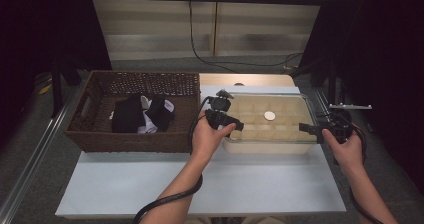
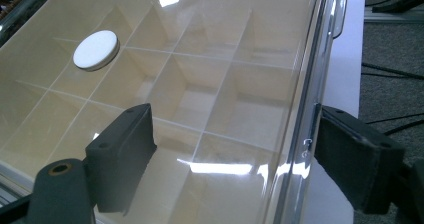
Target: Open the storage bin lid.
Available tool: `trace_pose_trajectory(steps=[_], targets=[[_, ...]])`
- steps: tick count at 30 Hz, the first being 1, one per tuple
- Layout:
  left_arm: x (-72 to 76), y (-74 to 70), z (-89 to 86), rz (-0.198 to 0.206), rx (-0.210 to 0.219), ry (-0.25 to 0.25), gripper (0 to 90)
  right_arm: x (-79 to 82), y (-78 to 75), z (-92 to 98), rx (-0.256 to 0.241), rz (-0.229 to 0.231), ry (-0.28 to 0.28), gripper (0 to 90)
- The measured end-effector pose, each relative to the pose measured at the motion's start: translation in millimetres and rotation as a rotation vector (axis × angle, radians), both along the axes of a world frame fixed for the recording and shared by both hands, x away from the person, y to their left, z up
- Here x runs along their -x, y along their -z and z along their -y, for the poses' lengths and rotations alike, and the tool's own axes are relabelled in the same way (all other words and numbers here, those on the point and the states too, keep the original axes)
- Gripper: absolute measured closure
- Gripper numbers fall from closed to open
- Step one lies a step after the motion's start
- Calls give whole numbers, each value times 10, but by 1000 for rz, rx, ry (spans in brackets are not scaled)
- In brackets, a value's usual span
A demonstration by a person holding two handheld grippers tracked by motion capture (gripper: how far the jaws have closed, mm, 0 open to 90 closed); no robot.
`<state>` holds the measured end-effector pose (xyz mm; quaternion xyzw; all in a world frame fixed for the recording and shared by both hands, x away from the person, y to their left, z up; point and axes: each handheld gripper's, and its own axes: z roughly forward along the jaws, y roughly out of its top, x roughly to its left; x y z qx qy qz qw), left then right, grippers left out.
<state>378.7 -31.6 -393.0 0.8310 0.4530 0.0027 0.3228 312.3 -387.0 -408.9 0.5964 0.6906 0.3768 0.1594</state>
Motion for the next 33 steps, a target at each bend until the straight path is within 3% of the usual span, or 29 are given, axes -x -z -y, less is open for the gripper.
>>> trace_pose_trajectory(steps=[4,8,14,18,20,33], targets=[[46,-42,-30,27,2,-12,267,54,-44,-33,12,13,-13,189],[72,-47,-71,20,3,-10,283,107,-61,-41,11,29,-24,202],[180,-72,-101,52,-18,-5,342,267,-77,-78,45,32,-34,228],[212,-90,-135,46,-6,-6,370,330,-76,-66,31,42,-38,248],[239,-100,-150,50,-13,-7,430,369,-42,-51,26,25,-39,274],[437,-59,-240,67,-52,-3,600,546,-7,-37,59,43,-35,408]])
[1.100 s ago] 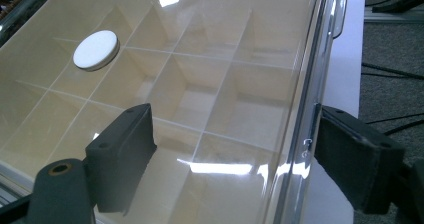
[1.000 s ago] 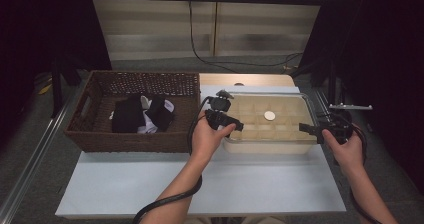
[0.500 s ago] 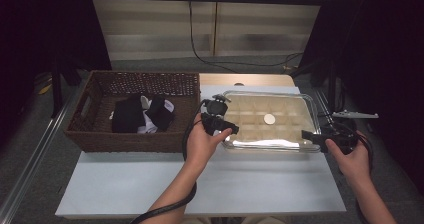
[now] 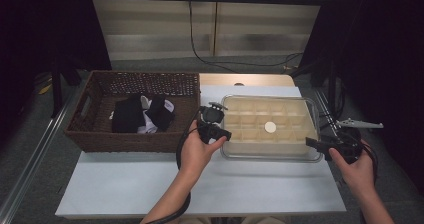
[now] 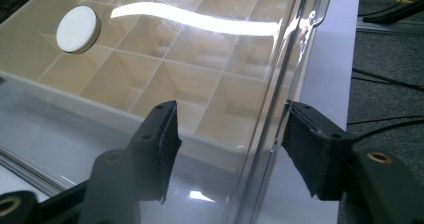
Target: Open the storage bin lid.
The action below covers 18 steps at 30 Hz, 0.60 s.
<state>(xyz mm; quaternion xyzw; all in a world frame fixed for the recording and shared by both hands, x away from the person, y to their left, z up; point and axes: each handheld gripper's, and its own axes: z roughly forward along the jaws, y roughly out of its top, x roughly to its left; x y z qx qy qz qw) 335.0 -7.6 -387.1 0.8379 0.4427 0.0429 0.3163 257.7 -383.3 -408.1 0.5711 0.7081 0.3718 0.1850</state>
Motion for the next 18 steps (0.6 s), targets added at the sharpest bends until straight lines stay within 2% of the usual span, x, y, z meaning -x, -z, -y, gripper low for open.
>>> trace_pose_trajectory(steps=[5,8,12,14,18], targets=[[40,27,-31,-1,10,-3,676,49,5,33,3,-9,4,469],[66,27,-43,6,7,-3,684,82,5,45,2,-8,5,511],[97,57,-74,6,24,-10,706,113,12,60,-1,-5,2,545],[126,85,-95,-2,38,-11,707,153,18,77,-20,7,1,571],[191,119,-111,4,36,-4,707,214,36,81,-33,1,-2,571]])
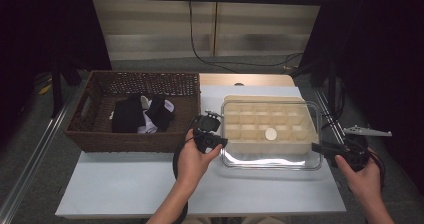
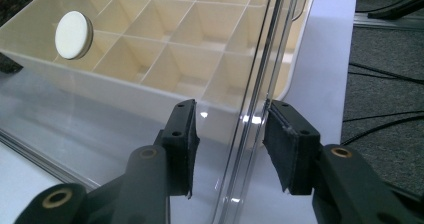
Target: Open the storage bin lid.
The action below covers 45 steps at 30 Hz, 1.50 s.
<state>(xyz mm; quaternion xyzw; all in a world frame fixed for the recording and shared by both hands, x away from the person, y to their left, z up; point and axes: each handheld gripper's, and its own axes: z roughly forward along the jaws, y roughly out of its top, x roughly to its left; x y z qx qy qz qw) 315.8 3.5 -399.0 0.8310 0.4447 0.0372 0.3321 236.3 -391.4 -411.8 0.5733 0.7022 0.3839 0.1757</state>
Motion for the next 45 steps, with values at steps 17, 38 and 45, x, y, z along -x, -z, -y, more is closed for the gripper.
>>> trace_pose_trajectory(steps=[17,38,45], targets=[[292,169,-109,-9,33,28,741,295,131,23,-43,-8,-24,600],[325,239,-155,28,65,18,693,380,358,38,-54,-52,-41,579],[249,203,-158,52,87,-1,678,273,289,101,-60,-18,-9,557]])
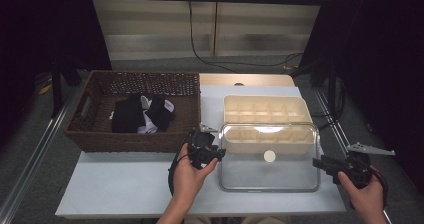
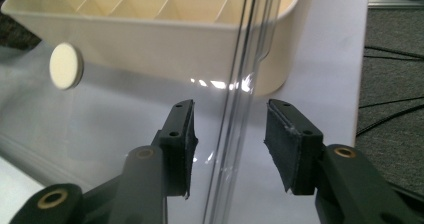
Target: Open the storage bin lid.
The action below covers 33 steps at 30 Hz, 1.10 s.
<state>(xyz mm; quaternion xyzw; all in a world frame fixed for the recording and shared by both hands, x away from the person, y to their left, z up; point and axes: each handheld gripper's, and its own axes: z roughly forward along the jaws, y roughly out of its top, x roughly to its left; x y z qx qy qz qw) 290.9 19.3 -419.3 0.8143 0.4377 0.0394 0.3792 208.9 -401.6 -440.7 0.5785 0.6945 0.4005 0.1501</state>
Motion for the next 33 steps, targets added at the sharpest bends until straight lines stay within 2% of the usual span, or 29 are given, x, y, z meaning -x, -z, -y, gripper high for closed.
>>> trace_pose_trajectory(steps=[6,8,11,12,16,17,18,19,20,21,25,28,33], targets=[[-73,-61,6,20,11,-17,698,-120,-11,24,-15,2,-2,586],[-101,-58,10,3,18,-8,715,-172,-40,-3,-19,7,-9,612],[-100,-59,20,3,12,-14,716,-203,-47,-30,-23,-2,-15,607],[-102,-62,15,-8,16,-13,719,-214,-40,-26,-44,-13,-13,616],[-91,-75,17,-14,6,-19,723,-198,-35,-7,-66,-18,-11,646],[-70,-105,-5,-24,24,-20,731,-176,-38,7,-86,-22,-18,657],[-70,-105,-5,-24,24,-20,738,-154,-50,15,-97,-23,-18,669],[-43,-148,-37,-30,47,-14,744,-133,-61,30,-111,-18,-15,683],[-43,-148,-37,-30,47,-14,748,-133,-61,30,-111,-18,-15,683],[-11,-190,-51,-27,53,-7,753,-78,-108,55,-137,-8,-12,705],[14,-228,-69,-34,68,-2,768,6,-159,58,-143,-8,-6,729],[18,-244,-82,-43,75,-2,775,54,-185,92,-180,-5,-9,750],[49,-253,-83,-35,75,-4,776,64,-223,80,-164,-15,-12,751]])
